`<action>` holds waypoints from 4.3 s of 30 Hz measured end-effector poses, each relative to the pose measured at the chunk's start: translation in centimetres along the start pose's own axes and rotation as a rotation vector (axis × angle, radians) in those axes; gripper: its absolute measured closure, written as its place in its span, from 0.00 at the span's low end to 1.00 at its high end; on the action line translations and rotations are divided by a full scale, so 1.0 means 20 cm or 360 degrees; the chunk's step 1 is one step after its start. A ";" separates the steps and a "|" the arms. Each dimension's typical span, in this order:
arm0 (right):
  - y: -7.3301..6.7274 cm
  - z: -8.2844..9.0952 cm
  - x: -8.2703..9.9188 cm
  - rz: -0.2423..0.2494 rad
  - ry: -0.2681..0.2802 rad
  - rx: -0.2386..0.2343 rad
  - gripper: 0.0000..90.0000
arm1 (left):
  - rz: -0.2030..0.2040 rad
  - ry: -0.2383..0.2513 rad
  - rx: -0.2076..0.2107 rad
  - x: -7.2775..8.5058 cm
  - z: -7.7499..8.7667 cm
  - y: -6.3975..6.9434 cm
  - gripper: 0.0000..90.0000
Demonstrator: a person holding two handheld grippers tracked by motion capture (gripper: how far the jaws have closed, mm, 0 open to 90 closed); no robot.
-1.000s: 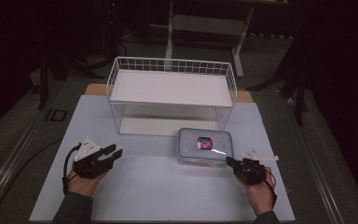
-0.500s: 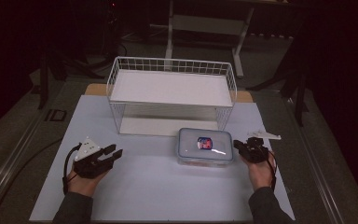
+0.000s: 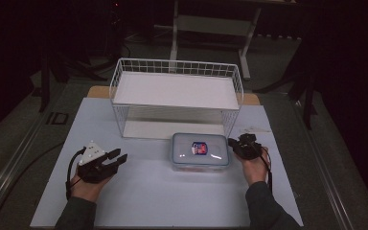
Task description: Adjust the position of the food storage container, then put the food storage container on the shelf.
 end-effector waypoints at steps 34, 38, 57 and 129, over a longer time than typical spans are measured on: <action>-0.41 0.12 -0.04 0.0155 0.0140 -0.0312 0.78 | 0.0049 0.0032 0.0012 -0.01 0.00 0.00 0.62; -0.43 0.14 -0.03 0.0137 0.0117 -0.0368 0.67 | 0.0119 0.0042 0.0026 -0.03 -0.02 -0.01 0.57; -0.48 0.04 0.04 -0.0052 -0.0097 -0.0585 0.21 | 0.0310 -0.0162 0.0215 -0.09 -0.33 0.07 0.29; -0.42 0.19 0.15 -0.0318 -0.0129 -0.0933 0.56 | 0.0628 -0.0087 0.0588 0.00 -0.27 0.16 0.53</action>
Point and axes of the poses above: each handheld gripper's, and its own axes: z roughly backward along the jaws, x roughly out of its underside, y roughly to its right, the point moved 7 cm from there along -z, roughly forward along the jaws, and after that the axes turned 12 degrees about x, right-handed, at the moved point
